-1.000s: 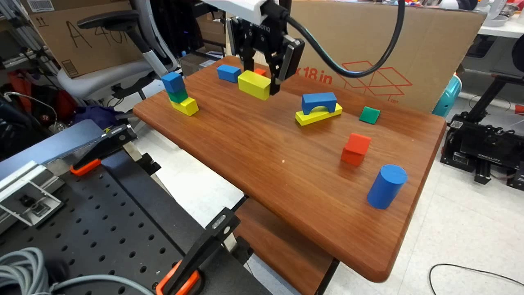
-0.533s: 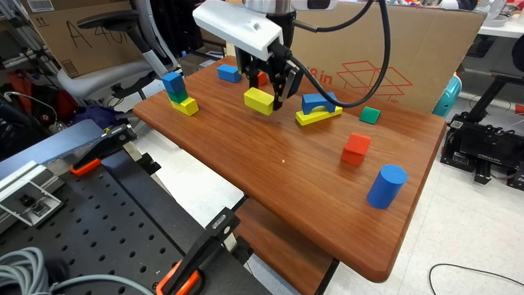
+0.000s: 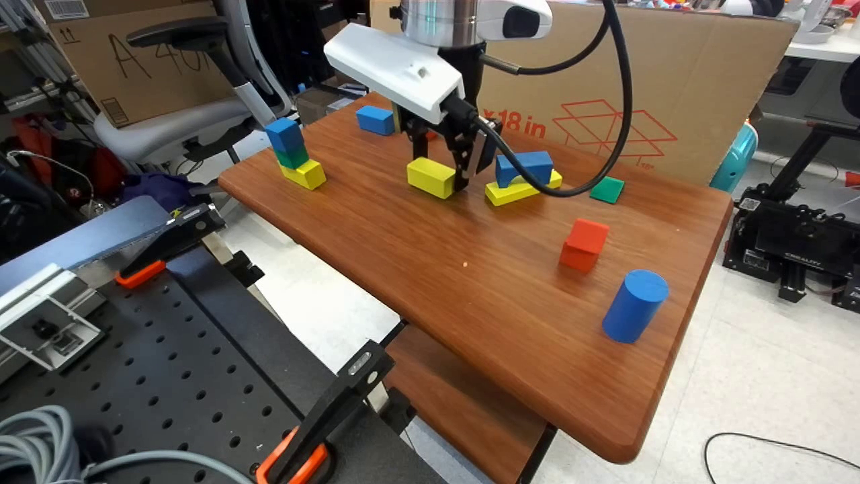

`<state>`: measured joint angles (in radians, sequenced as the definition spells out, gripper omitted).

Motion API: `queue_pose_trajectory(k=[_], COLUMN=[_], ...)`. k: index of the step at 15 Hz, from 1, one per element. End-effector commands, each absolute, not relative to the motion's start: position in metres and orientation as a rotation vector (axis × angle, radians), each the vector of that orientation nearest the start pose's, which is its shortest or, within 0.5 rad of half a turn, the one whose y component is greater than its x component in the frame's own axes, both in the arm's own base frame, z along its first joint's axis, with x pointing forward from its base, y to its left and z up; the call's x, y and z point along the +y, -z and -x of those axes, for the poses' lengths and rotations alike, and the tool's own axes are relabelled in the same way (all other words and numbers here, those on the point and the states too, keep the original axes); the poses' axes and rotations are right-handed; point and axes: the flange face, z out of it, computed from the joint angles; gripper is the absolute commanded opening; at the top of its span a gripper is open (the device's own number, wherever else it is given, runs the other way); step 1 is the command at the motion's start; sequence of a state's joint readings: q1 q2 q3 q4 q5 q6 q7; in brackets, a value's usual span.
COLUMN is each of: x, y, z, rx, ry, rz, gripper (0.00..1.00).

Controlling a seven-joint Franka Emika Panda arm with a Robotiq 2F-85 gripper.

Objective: Move the yellow block away from you

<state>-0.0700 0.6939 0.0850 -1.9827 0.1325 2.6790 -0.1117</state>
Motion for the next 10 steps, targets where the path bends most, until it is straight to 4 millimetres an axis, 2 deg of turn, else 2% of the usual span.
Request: queue_pose_trajectory(k=[1,3,5,10], x=[0.005,0.006,0.01,0.021], y=[-0.113,-0.129,-0.153,-0.238], z=[-0.602,-0.593,-0.583,-0.554], rx=[0.022,0.033,0.036,0.05], ry=[0.046,0.03,0.027,0.085], rz=[3.044,3.032,3.006,2.963], gripper=[1.0,1.0,1.0,1.0])
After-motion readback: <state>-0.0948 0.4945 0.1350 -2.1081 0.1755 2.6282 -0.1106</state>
